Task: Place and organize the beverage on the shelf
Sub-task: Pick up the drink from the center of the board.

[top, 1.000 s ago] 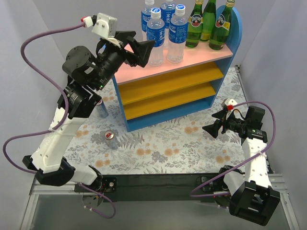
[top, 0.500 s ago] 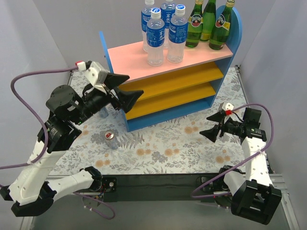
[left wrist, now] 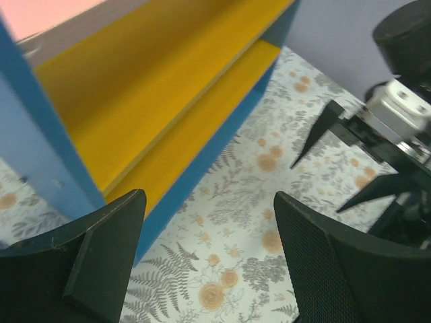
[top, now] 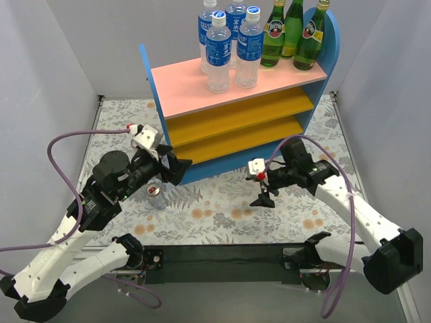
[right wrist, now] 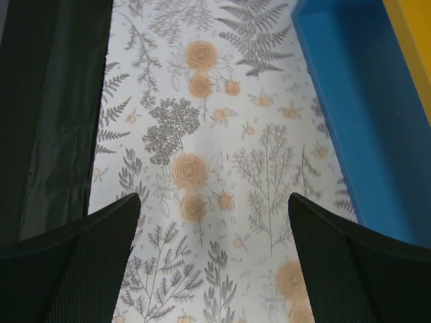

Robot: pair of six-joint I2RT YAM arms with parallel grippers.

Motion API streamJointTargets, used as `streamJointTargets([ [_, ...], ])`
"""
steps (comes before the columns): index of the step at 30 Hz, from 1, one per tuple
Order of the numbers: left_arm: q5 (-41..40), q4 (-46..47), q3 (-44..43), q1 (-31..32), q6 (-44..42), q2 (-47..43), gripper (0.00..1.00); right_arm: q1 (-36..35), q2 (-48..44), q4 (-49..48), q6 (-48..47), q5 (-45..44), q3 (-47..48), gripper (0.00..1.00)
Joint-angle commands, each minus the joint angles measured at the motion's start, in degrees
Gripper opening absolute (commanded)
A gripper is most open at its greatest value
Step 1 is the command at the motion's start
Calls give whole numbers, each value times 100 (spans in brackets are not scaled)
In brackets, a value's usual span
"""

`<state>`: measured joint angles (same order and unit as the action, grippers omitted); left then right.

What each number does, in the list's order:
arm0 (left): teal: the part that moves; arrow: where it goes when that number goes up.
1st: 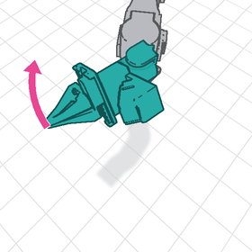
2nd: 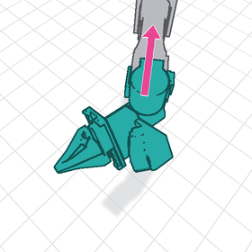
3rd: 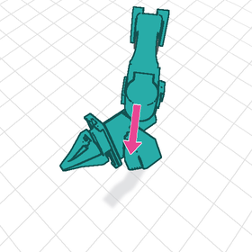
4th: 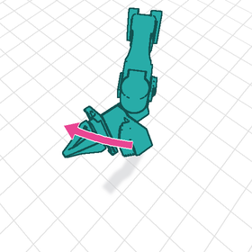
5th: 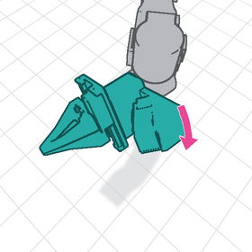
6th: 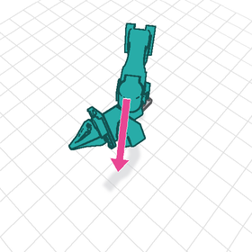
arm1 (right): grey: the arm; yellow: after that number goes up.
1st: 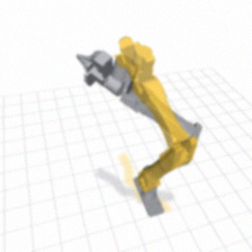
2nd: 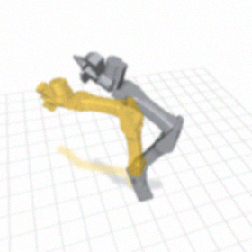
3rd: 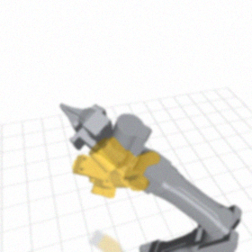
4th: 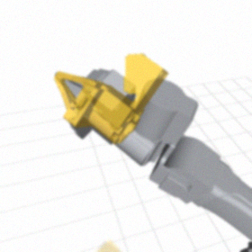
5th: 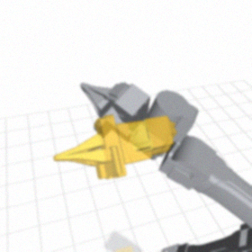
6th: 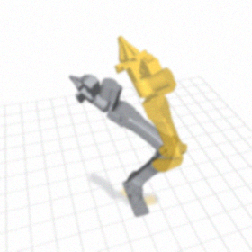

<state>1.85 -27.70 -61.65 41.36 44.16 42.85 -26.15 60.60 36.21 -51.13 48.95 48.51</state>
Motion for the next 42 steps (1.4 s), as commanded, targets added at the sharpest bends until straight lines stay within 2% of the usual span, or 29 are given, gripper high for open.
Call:
streamJointTargets([
  [1, -1158, -60, 310, -14, 40, -320, 76, -750, 451, 561, -450, -1044, 763, 94],
  [7, -2659, 37, 776, -14, -4, -742, 76, -1945, 1067, 633, -933, -1923, 1520, 94],
  [10, -3372, 195, 1093, -23, -109, -1015, 76, -2516, 1463, 625, -951, -2055, 1977, 93],
  [14, -4128, 388, 1488, -23, -259, -1279, 76, -3455, 2068, 616, -1091, -2424, 2548, 93],
  [18, -4561, 905, 1988, -14, -399, -1542, 76, -4213, 2456, 493, -1408, -2846, 2935, 93],
  [24, -5097, 1451, 2201, -32, -628, -1201, 78, -4653, 3185, -779, -864, -3444, 3427, 93],
  [29, -4975, 1724, 2087, -242, -619, -1121, 79, -4750, 3625, -1519, -188, -3787, 3630, 95],
  [34, -4300, 1830, 1771, -953, -471, -586, 80, -4759, 3845, -2047, 209, -4006, 3736, 97],
  [36, -3685, 1743, 1587, -1638, -356, -210, 81, -4776, 3916, -2222, 384, -4077, 3736, 97],
  [37, -3100, 1690, 1490, -2258, -112, -103, 81, -4768, 3959, -2267, 437, -4147, 3744, 98],
  [40, -2664, 1584, 1235, -2746, 285, 170, 81, -4759, 4030, -2451, 700, -4209, 3753, 98],
  [42, -2147, 1496, 1129, -3352, 768, 276, 81, -4759, 4118, -2574, 806, -4209, 3762, 98],
])
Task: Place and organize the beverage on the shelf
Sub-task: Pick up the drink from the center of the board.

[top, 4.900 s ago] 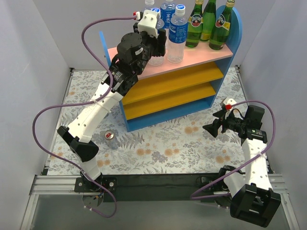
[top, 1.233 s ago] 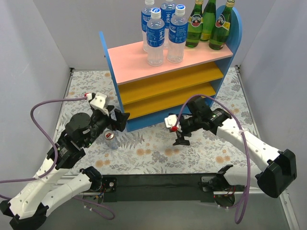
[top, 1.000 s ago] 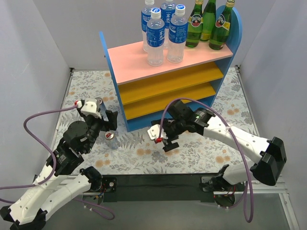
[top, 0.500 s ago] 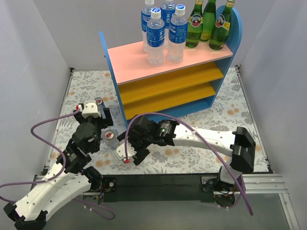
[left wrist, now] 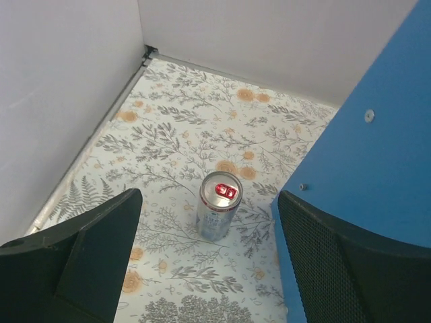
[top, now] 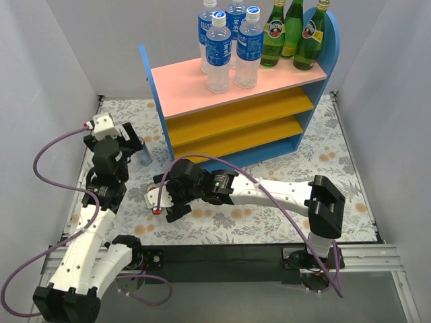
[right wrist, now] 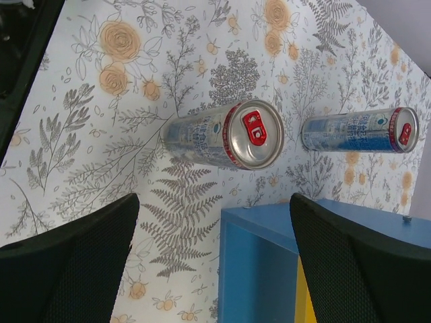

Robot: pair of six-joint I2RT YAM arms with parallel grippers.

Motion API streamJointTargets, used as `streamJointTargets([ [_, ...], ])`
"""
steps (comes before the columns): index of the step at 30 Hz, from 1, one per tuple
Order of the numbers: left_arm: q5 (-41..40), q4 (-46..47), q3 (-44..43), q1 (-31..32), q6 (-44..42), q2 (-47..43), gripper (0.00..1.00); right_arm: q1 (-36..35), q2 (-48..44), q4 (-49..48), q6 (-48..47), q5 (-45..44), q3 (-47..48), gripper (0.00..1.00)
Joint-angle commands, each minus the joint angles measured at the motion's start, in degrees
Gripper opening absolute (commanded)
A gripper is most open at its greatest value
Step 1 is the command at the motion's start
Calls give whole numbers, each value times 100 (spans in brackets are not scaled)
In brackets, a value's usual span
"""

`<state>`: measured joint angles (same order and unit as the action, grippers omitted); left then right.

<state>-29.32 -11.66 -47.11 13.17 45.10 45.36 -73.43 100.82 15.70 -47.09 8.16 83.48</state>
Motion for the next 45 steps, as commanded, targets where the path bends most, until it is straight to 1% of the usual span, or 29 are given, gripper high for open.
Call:
streamJointTargets([
  [1, 1155, -152, -368, -752, 815, 138, 82, -40, 131, -551, 524, -140, 274, 98],
  [2, 1453, -204, -412, -1120, 1121, 192, 82, -31, 201, -568, 560, -131, 300, 98],
  [4, 1587, -319, -457, -1307, 1299, 210, 82, -31, 280, -612, 631, -44, 309, 98],
  [6, 1648, -328, -431, -1308, 1431, 140, 82, -31, 386, -708, 718, -17, 353, 99],
  [7, 1692, -337, -378, -1482, 1449, 87, 82, -31, 430, -735, 762, -43, 396, 98],
  [12, 1650, -504, -176, -1484, 1449, -229, 83, -22, 869, -841, 912, -183, 809, 98],
  [18, 1561, -609, -26, -1493, 1405, -493, 83, 65, 1151, -1034, 982, -315, 977, 98],
  [26, 1552, -609, 62, -1493, 1370, -590, 83, 276, 1484, -1043, 1141, 1, 1170, 98],
  [38, 1605, -741, -8, -1493, 1370, -678, 83, 408, 1942, -1043, 1457, 502, 1592, 90],
  [44, 1622, -811, -43, -1493, 1343, -704, 83, 426, 1977, -1025, 1589, 660, 1628, 81],
  [45, 1623, -811, -44, -1484, 1343, -722, 83, 417, 1968, -1025, 1589, 678, 1610, 76],
])
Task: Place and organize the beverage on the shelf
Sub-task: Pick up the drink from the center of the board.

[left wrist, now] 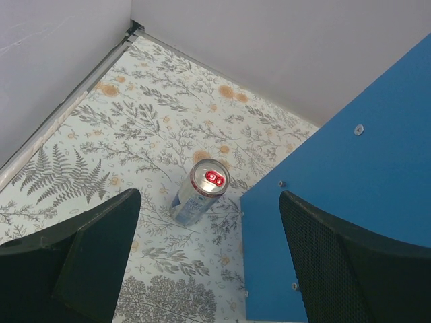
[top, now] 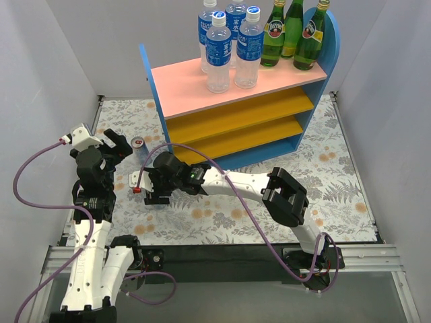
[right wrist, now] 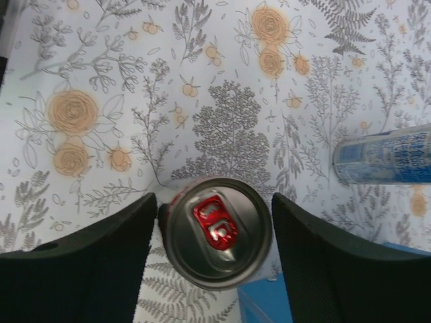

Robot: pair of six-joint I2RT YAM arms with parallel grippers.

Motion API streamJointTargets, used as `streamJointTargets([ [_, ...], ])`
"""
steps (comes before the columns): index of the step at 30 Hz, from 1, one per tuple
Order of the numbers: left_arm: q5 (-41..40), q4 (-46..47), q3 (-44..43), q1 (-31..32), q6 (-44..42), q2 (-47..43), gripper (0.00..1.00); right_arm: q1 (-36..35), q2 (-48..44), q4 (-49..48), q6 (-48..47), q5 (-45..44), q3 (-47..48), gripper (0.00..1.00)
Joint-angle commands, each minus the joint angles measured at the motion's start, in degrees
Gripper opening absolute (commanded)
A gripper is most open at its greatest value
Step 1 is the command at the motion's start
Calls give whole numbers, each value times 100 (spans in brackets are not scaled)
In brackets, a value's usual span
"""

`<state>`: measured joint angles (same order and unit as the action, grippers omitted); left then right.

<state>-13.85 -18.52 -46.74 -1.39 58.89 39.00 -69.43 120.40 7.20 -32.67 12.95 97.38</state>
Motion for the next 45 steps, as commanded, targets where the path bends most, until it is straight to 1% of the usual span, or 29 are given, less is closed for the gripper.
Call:
streamJointTargets([
  [1, 84, -151, -89, -37, -36, -95, 83, 26, -16, -167, 146, 243, 202, 73],
  [2, 101, -169, -98, -37, -27, -103, 83, 17, -34, -140, 146, 260, 176, 70],
  [3, 110, -178, -107, -28, -27, -103, 83, 26, -43, -105, 146, 278, 176, 63],
  [7, 189, -257, -177, -37, -18, -139, 83, 35, -104, 97, 173, 471, 141, 48],
  [8, 215, -309, -204, -37, -27, -156, 83, 35, -113, 210, 181, 506, 141, 40],
  [9, 277, -327, -213, -28, -36, -165, 83, 35, -131, 255, 225, 533, 141, 25],
  [11, 338, -423, -283, -37, -53, -209, 83, 26, -209, 430, 287, 603, 132, 17],
  [12, 408, -467, -300, -37, -62, -235, 83, 35, -253, 483, 304, 621, 114, 7],
  [13, 435, -494, -327, -37, -54, -244, 82, 26, -349, 536, 331, 621, 105, 3],
  [17, 681, -775, -450, -37, -36, -218, 82, 35, -649, 1062, 208, 665, 88, 1],
  [21, 1164, -1021, -494, -28, -27, -148, 82, 35, -991, 1722, -353, 971, 53, 1],
  [22, 1774, -1178, -494, -28, -71, -130, 82, 43, -1262, 2097, -589, 1155, -121, 1],
  [24, 1945, -1215, -485, -28, -80, -112, 82, 35, -1369, 2188, -722, 1227, -158, 1],
  [28, 2719, -1338, -476, -19, -185, -51, 81, 122, -1642, 2583, -1013, 1367, -412, 1],
  [29, 3051, -1347, -459, -11, -194, -42, 81, 157, -1703, 2628, -1049, 1412, -474, 1],
  [33, 3888, -1277, -362, 51, -369, 11, 80, 429, -2116, 2786, -1146, 1605, -843, 1],
  [34, 4029, -1224, -327, 260, -413, 28, 80, 482, -2187, 2813, -1146, 1649, -922, 1],
  [36, 4414, -1171, -274, 436, -580, 37, 79, 675, -2423, 2848, -1154, 1719, -1160, 1],
  [38, 4609, -1048, -143, 630, -686, 46, 79, 825, -2564, 2901, -1172, 1790, -1309, 1],
  [39, 4810, -952, -38, 814, -808, 20, 78, 974, -2696, 2936, -1172, 1851, -1449, 1],
  [41, 4979, -855, 77, 1052, -923, -7, 78, 1115, -2837, 2954, -1181, 1904, -1599, 1],
  [42, 5127, -802, 147, 1288, -1028, -24, 78, 1246, -2977, 2962, -1181, 1922, -1765, 1],
  [45, 5304, -495, 446, 1727, -1090, -112, 78, 1536, -3250, 2962, -1137, 2018, -2003, 1],
])
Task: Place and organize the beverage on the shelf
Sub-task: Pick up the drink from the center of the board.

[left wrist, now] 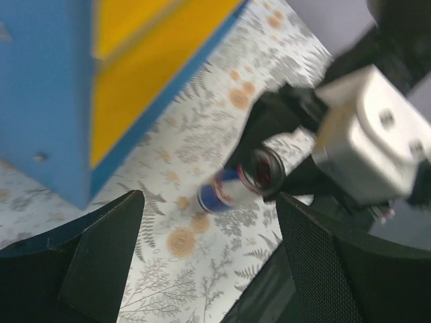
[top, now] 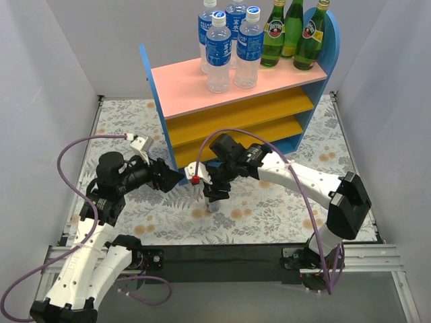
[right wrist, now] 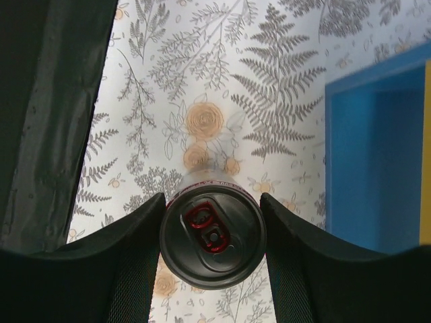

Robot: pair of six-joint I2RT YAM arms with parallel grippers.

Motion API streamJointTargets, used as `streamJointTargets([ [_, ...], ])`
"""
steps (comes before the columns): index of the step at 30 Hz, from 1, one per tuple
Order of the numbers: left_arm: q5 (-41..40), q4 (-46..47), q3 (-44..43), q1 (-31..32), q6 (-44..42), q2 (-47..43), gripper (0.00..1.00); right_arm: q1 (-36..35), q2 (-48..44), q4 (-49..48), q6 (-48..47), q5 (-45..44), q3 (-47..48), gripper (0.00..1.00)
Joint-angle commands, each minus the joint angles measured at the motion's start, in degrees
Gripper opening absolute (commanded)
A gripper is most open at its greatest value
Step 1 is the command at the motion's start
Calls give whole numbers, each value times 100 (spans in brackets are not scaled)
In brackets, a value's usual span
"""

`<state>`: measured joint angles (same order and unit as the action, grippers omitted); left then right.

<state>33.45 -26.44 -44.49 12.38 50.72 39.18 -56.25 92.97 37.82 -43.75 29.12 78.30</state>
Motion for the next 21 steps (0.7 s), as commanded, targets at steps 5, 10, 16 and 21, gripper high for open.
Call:
streamJointTargets([
  [5, 698, 1026, 704, 984, -457, -174, 78, 825, -911, -135, 147, 656, -508, 1],
  [10, 400, 1939, 1170, 1670, -721, 97, 78, 1511, -1447, -126, 235, 849, -842, 1],
  [16, -259, 3512, 1548, 2575, -1362, 808, 79, 2126, -1984, -135, 349, 990, -1203, 1],
  [21, -847, 4828, 1575, 3190, -1749, 1767, 79, 2434, -2344, -170, 551, 1034, -1378, 1],
])
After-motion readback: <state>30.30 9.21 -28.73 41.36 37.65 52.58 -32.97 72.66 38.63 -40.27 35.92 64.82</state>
